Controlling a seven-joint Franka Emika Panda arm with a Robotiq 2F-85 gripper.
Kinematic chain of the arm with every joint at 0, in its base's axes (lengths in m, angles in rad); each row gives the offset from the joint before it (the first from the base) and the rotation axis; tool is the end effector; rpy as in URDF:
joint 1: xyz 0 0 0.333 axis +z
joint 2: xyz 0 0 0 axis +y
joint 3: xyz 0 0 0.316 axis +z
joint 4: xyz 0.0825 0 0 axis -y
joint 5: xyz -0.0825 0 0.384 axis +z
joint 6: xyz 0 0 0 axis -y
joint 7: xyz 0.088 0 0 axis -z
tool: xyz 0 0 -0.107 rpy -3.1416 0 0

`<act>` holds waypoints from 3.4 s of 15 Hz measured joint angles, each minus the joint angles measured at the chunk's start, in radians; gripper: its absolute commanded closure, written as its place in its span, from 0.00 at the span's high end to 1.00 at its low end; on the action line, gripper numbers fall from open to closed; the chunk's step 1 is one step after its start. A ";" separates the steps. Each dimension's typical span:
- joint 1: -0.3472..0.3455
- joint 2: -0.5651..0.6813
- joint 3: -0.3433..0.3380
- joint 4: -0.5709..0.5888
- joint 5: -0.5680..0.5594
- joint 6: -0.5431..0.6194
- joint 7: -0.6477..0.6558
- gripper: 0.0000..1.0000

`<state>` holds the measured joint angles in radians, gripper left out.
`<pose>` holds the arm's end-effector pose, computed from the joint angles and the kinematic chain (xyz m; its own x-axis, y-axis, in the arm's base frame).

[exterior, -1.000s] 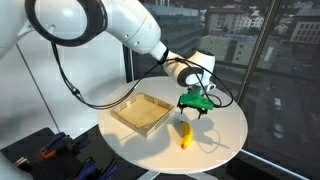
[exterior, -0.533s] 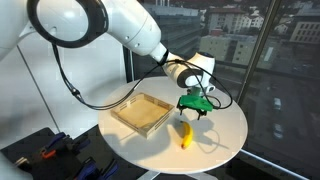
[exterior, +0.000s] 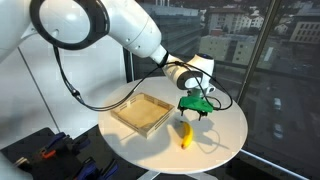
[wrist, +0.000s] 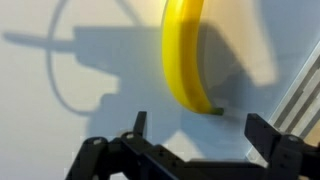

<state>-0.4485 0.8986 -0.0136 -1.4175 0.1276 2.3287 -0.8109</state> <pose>0.6519 -0.3201 0.1597 0.9629 0.2615 0.0667 0.2650 -0.9629 -0.0503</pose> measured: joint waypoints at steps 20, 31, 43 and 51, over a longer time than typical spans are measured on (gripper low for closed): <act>-0.009 0.035 -0.016 0.001 -0.001 0.045 0.001 1.00; -0.023 0.035 -0.018 -0.010 -0.002 0.054 0.000 1.00; -0.022 0.033 -0.014 -0.066 -0.011 0.101 -0.001 1.00; -0.020 0.032 -0.013 -0.077 -0.021 0.102 -0.001 0.98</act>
<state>-0.4687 0.9307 -0.0268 -1.4949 0.1066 2.4305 -0.8123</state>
